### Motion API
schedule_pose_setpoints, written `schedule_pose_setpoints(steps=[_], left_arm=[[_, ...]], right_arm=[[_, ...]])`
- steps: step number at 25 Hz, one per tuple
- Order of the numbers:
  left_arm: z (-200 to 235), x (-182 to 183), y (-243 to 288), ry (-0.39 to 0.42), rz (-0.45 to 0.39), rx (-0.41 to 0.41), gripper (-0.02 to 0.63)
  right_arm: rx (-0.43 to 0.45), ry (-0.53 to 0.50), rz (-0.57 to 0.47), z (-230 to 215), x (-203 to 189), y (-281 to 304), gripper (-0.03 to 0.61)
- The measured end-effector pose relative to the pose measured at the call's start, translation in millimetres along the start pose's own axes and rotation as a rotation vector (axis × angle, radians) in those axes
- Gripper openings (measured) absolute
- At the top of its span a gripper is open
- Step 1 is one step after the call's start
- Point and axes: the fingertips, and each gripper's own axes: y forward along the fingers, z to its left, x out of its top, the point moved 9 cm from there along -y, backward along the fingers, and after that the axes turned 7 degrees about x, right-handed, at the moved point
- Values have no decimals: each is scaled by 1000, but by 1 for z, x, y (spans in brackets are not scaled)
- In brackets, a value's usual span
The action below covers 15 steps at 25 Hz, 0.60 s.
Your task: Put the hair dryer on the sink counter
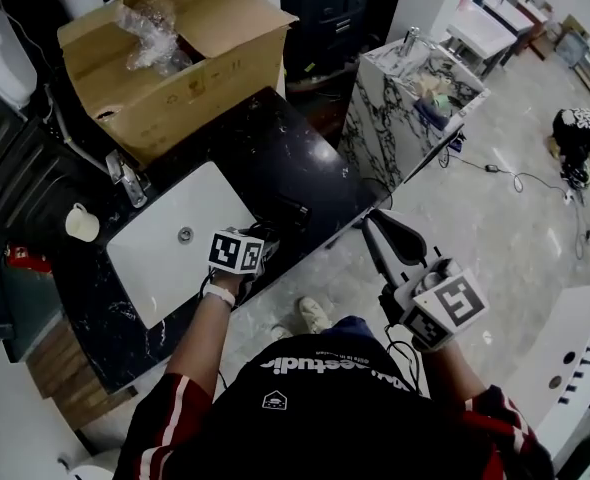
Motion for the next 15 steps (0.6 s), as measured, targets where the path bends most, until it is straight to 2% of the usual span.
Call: schedule_pose_setpoints(steps=[7, 15], left_arm=[[-11, -2, 22, 90, 110, 75, 198], [-12, -4, 20, 70, 72, 79, 214]], right_arm=[[-37, 14, 2, -5, -1, -3, 63], [-36, -2, 11, -2, 0, -2, 63]])
